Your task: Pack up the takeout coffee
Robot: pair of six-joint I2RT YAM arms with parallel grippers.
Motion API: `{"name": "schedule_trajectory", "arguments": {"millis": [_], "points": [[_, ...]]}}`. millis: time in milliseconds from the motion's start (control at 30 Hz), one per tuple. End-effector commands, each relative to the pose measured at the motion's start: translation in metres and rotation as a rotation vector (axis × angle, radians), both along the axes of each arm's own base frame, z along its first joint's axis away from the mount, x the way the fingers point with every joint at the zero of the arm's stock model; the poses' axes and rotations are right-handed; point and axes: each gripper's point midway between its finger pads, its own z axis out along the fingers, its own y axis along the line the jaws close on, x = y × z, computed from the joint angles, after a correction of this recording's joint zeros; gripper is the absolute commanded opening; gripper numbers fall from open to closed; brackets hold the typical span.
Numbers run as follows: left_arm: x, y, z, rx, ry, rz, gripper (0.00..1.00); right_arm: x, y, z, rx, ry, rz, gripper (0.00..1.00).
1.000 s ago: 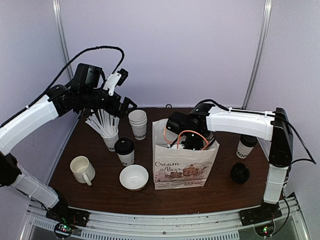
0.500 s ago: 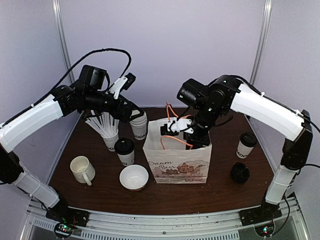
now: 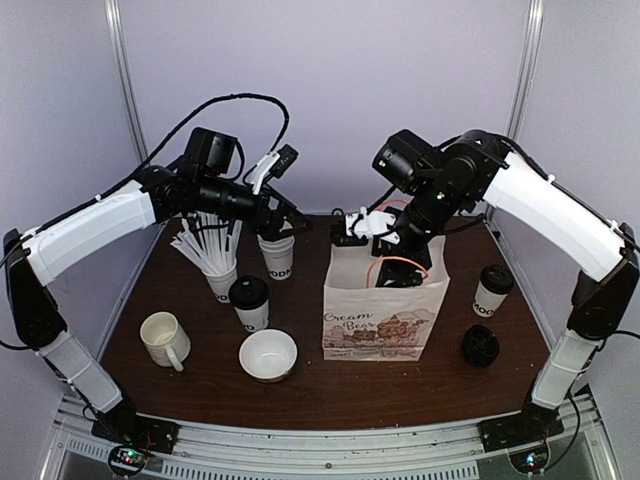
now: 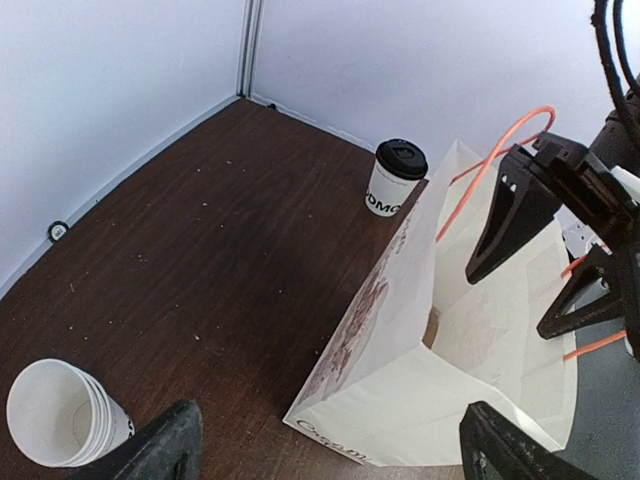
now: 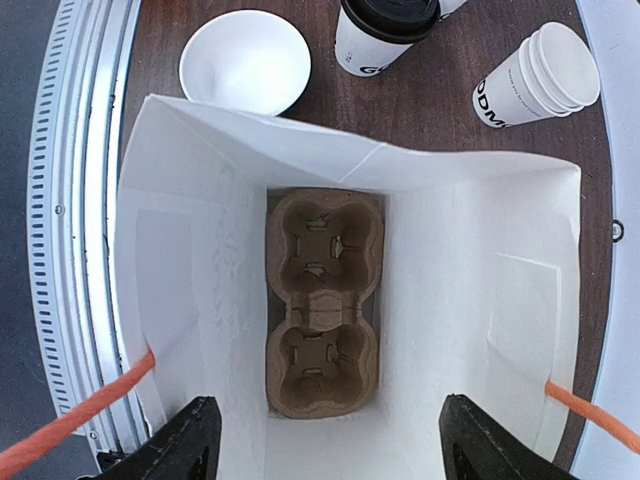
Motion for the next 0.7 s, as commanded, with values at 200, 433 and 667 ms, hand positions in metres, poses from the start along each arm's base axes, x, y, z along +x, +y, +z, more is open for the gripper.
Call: {"name": "schedule_trajectory", "arguments": {"millis": [200, 433, 667], "points": [[0.013, -0.048, 0.038, -0.153, -0.073, -0.117, 0.92, 0.016, -0.017, 0.075, 0.192, -0.135, -0.046, 0.79], [0.026, -0.105, 0.028, -0.133, -0.088, -0.130, 0.92, 0.031, -0.035, 0.110, 0.301, -0.173, -0.113, 0.79], [0.034, -0.137, 0.024, -0.162, -0.044, -0.159, 0.92, 0.033, -0.034, 0.099, 0.306, -0.144, -0.122, 0.79]]}}
